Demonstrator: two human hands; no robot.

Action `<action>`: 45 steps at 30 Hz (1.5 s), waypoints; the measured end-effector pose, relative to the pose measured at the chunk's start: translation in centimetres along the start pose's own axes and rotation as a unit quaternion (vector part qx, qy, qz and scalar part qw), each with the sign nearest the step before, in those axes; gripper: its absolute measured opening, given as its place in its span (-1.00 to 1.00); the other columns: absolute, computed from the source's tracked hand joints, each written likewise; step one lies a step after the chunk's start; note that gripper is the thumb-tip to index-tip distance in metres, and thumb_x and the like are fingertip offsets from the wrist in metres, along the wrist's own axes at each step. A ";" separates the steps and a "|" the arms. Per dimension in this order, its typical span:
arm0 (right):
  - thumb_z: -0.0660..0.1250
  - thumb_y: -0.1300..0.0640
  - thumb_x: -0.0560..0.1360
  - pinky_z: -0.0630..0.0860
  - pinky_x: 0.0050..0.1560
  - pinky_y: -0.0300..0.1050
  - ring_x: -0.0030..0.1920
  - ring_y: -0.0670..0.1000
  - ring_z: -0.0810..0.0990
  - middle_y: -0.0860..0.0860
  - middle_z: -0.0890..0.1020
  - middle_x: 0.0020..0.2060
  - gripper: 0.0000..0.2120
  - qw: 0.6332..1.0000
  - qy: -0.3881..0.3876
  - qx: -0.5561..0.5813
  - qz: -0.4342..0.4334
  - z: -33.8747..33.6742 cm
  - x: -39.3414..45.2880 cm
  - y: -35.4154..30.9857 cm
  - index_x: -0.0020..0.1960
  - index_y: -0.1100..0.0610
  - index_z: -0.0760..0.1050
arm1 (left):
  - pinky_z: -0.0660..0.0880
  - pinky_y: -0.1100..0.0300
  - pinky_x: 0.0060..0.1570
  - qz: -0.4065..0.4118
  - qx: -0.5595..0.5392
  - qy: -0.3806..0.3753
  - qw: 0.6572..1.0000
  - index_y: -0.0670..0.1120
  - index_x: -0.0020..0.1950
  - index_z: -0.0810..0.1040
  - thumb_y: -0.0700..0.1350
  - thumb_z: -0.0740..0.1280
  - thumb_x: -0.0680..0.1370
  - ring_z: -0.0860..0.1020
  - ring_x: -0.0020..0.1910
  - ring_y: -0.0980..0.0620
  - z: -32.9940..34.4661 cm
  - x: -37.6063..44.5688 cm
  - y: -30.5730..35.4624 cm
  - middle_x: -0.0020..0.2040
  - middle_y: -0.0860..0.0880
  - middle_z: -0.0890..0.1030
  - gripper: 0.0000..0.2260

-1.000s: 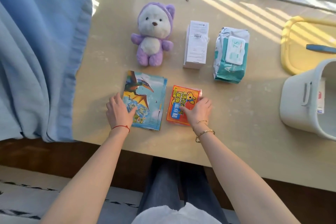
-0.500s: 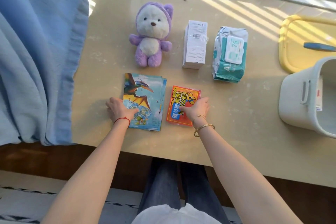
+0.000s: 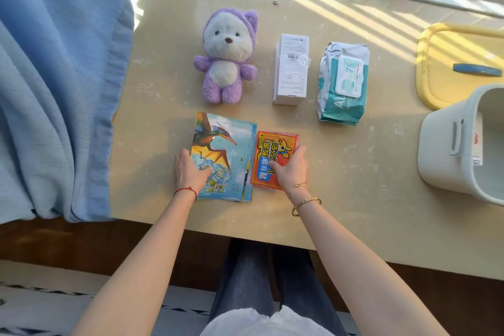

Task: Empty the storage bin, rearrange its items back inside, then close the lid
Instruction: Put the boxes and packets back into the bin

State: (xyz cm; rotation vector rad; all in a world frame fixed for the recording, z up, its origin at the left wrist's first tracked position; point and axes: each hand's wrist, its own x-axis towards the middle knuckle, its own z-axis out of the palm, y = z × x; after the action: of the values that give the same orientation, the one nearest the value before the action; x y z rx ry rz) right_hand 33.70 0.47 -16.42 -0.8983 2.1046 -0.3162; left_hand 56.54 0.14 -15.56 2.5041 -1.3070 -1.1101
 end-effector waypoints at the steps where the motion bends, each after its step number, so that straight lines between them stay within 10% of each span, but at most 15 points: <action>1: 0.53 0.07 0.35 0.64 -0.04 0.03 0.07 0.08 0.63 0.07 0.59 0.10 -0.47 1.000 0.000 0.005 -0.002 -0.2 -0.2 0.0 0.08 0.05 0.22 | 0.43 0.06 -0.06 0.001 -0.017 -0.005 1.000 -0.18 0.10 0.36 -0.16 0.52 0.37 0.48 0.00 -0.10 0.0 -0.3 0.2 0.04 -0.14 0.49 -0.56; 16: 0.45 0.21 0.43 0.57 0.03 -0.03 0.18 0.06 0.57 0.09 0.54 0.20 -0.56 0.996 -0.062 0.056 0.026 -1.5 -0.4 -0.5 0.11 0.06 0.22 | 0.37 -0.02 0.15 -0.019 0.001 0.059 0.998 -0.13 0.27 0.33 -0.19 0.51 0.36 0.35 0.25 -0.20 2.1 -1.8 1.7 0.26 -0.17 0.40 -0.43; 28: 0.44 0.22 0.44 0.57 0.01 -0.06 0.21 0.06 0.55 0.09 0.51 0.23 -0.51 0.994 -0.073 0.066 0.046 -1.5 -0.3 -1.1 0.24 0.12 0.25 | 0.44 -0.04 0.18 -0.130 -0.012 -0.045 0.990 -0.17 0.17 0.47 -0.05 0.59 0.25 0.40 0.24 -0.20 0.9 0.4 1.9 0.18 -0.16 0.53 -0.42; 45: 0.44 0.21 0.44 0.58 -0.08 -0.16 0.07 -0.06 0.53 0.01 0.50 0.17 -0.45 0.984 -0.072 0.166 -0.009 -8.4 -2.5 -0.9 0.29 0.07 0.20 | 0.52 0.01 0.03 0.092 -0.164 -0.094 0.978 -0.02 0.32 0.18 -0.25 0.19 0.58 0.54 0.02 -0.03 -3.0 -5.9 5.8 -0.03 0.10 0.48 -0.64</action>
State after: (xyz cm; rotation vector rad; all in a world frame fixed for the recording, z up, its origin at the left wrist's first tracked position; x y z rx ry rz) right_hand 28.78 0.90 -9.08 -0.7190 1.8421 -0.5743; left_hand 52.46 0.25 -7.77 2.0429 -1.2467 -1.4130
